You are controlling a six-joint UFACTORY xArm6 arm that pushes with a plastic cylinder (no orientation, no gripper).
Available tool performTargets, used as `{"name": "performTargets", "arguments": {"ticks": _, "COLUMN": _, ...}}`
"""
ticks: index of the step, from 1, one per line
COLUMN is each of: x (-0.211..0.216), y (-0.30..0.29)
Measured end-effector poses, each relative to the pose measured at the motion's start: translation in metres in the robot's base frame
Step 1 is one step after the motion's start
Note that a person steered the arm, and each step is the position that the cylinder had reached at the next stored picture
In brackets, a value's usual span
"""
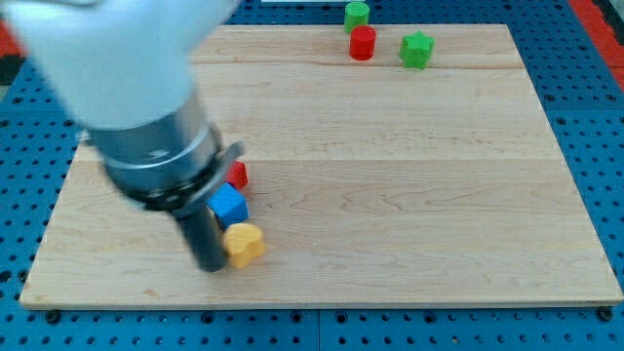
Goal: Push the yellow heart to the red star
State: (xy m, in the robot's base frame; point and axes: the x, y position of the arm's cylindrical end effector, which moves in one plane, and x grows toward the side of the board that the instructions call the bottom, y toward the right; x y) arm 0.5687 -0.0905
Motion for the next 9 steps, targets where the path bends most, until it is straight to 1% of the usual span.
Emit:
{"name": "performTargets", "arguments": {"ticks": 1, "x": -0.013, "y": 0.042}}
{"name": "performTargets", "arguments": {"ticks": 2, "x": 0.029, "y": 0.032}}
{"name": "performTargets", "arguments": {"ticks": 3, "x": 0.025, "y": 0.09}}
{"name": "performTargets", "arguments": {"ticks": 4, "x": -0.003, "y": 0.098}}
{"name": "performTargets", "arguments": {"ticks": 6, "x": -0.06, "y": 0.041}}
{"name": "performTargets", "arguments": {"ticks": 7, "x": -0.043, "y": 0.08}}
{"name": "performTargets", "arguments": {"ticks": 8, "x": 0.03, "y": 0.086}}
{"name": "performTargets", "arguments": {"ticks": 9, "x": 0.012, "y": 0.002}}
